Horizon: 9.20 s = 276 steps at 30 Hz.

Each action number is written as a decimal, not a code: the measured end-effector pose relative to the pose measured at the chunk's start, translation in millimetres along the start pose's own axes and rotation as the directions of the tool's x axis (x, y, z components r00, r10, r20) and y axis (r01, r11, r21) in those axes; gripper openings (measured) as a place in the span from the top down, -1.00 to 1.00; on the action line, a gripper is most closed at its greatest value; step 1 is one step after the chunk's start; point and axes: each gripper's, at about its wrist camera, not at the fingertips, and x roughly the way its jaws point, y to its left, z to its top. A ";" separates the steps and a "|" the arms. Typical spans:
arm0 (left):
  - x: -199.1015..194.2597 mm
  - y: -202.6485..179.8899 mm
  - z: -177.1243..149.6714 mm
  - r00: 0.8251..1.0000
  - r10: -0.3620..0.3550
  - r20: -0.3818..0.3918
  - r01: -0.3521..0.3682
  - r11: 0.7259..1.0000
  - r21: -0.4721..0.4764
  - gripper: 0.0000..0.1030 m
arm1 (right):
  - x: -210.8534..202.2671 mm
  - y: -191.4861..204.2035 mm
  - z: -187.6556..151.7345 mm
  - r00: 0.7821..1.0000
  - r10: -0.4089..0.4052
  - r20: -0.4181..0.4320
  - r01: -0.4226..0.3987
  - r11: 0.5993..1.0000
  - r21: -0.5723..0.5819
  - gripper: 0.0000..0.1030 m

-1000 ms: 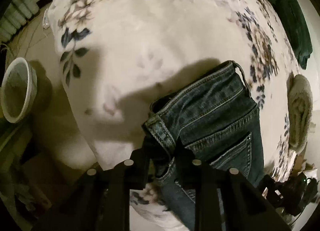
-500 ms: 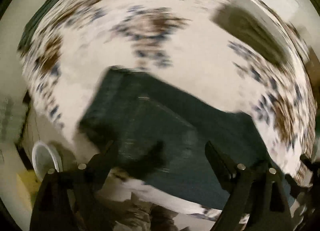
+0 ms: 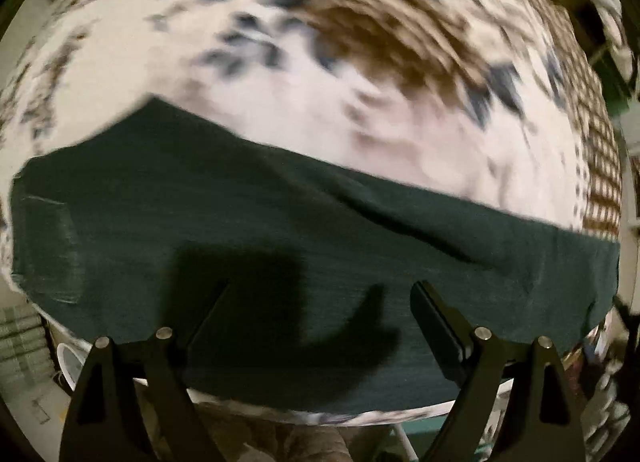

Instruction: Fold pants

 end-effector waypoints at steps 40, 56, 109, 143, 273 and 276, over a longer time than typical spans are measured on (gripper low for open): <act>17.1 -51.2 8.4 0.983 0.149 0.103 -0.149 0.989 -0.012 -1.00 | -8.9 52.3 83.2 0.970 0.210 0.120 -0.191 0.969 -0.155 0.86; -39.4 13.0 -14.9 0.974 0.126 0.189 -0.120 0.992 -0.043 -1.00 | -49.2 164.5 -58.9 0.983 0.180 0.046 -0.142 0.890 -0.433 0.86; 26.5 134.6 -6.2 0.994 -0.108 -0.017 0.103 0.974 -0.200 0.49 | 52.5 143.0 -275.1 0.938 -0.313 -0.147 0.123 0.699 -0.704 -0.93; 1.0 380.6 -140.5 0.800 -0.147 0.582 0.597 0.290 -0.748 -0.53 | 113.5 218.6 -343.7 0.905 -0.391 -0.168 0.061 0.510 -0.858 -1.00; -24.3 120.9 43.6 0.946 -0.293 0.141 0.322 0.904 -0.280 -0.63 | 20.6 131.4 -126.6 0.935 -0.324 -0.144 0.170 0.766 -0.619 0.81; -9.0 117.3 64.1 0.939 -0.322 0.118 0.342 0.895 -0.286 -0.63 | 22.2 122.6 -123.1 0.931 -0.334 -0.151 0.180 0.776 -0.604 0.81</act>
